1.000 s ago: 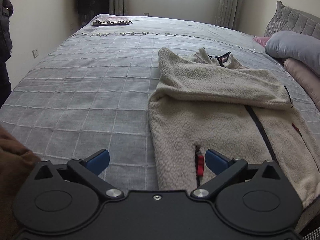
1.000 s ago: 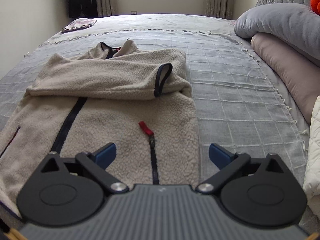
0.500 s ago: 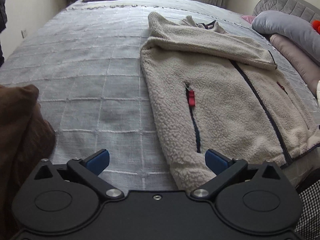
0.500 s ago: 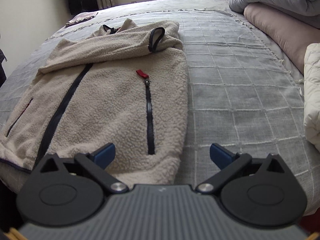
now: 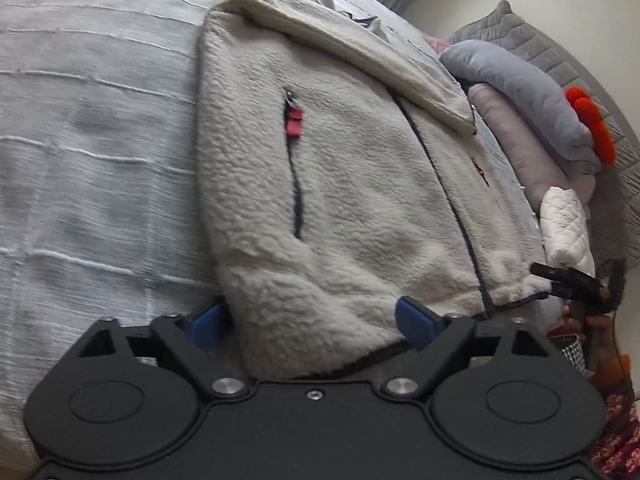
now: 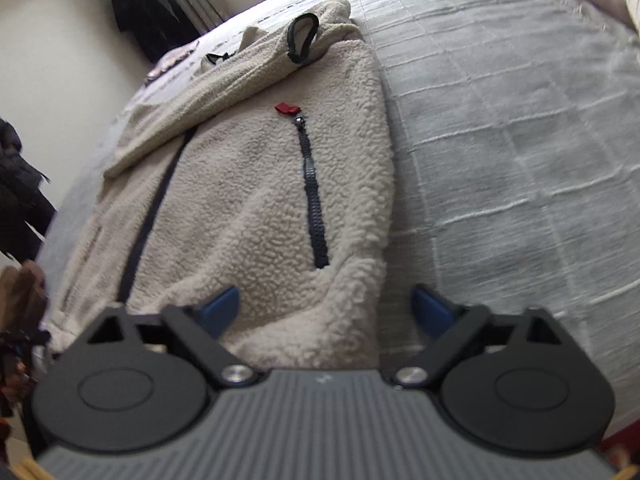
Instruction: Fold large clothes
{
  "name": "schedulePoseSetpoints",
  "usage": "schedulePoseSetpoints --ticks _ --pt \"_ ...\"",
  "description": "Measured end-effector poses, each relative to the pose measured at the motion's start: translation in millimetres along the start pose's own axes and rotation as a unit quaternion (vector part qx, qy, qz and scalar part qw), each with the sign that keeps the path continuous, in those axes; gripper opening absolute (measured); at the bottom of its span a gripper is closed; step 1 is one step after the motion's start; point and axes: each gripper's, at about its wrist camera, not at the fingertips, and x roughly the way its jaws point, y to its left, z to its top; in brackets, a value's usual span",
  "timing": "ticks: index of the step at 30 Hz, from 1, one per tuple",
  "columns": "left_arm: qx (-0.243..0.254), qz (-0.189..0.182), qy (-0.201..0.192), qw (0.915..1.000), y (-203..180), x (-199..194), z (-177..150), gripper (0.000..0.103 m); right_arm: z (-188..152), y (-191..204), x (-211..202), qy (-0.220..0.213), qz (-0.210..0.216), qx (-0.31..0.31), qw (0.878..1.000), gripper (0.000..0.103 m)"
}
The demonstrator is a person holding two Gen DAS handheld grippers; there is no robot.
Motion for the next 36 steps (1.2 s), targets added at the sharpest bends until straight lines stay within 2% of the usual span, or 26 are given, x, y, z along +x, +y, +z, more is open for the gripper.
schedulePoseSetpoints --ticks 1,2,3,4,7,8,10,12,18,23,29,34,36 --pt "-0.001 0.0 0.0 1.0 -1.3 0.3 -0.7 0.07 -0.5 0.1 1.4 -0.002 0.001 0.001 1.0 0.062" --pt "-0.007 -0.001 -0.001 1.0 -1.0 0.8 -0.6 0.061 -0.4 1.0 2.6 -0.001 0.003 0.001 1.0 0.058" --pt "-0.014 -0.002 -0.003 0.9999 0.3 0.5 -1.2 0.054 0.0 2.1 3.2 0.002 0.006 0.0 1.0 0.05" --pt "-0.021 -0.002 -0.004 0.9998 1.5 0.8 -1.3 0.053 0.5 3.8 3.4 0.006 0.008 -0.002 1.0 0.041" --pt "-0.027 0.01 -0.008 0.9995 1.3 -0.2 -1.7 0.04 2.3 9.1 2.5 0.012 -0.006 -0.02 1.0 0.023" --pt "-0.028 0.012 -0.01 0.9995 0.4 -0.9 -2.1 0.033 2.7 10.3 1.6 0.011 -0.009 -0.022 1.0 0.021" --pt "-0.029 0.016 -0.017 0.9993 -3.5 -3.0 -2.8 0.027 2.5 14.3 -1.1 0.007 -0.014 -0.027 1.0 0.016" --pt "-0.02 0.025 -0.03 0.9991 -10.7 -8.0 -2.1 0.024 3.8 20.0 -4.5 -0.003 -0.02 -0.031 0.999 0.014" --pt "0.014 0.039 -0.08 0.9959 -32.3 -31.7 9.5 0.022 17.5 41.1 -26.8 -0.049 -0.031 -0.059 0.997 0.013" --pt "0.047 0.052 -0.135 0.9884 -56.0 -50.1 39.6 0.021 48.8 67.9 -44.9 -0.099 -0.032 -0.09 0.991 0.013" --pt "0.08 0.077 -0.195 0.9745 -84.7 -55.3 103.0 0.021 112.1 97.7 -44.2 -0.143 -0.041 -0.116 0.982 0.013" --pt "0.086 0.115 -0.23 0.9625 -90.5 -35.7 172.6 0.022 171.0 102.6 -20.7 -0.161 -0.056 -0.109 0.979 0.012" --pt "0.082 0.12 -0.236 0.9609 -86.8 -20.3 202.5 0.022 195.4 101.4 -6.0 -0.167 -0.059 -0.098 0.979 0.013"
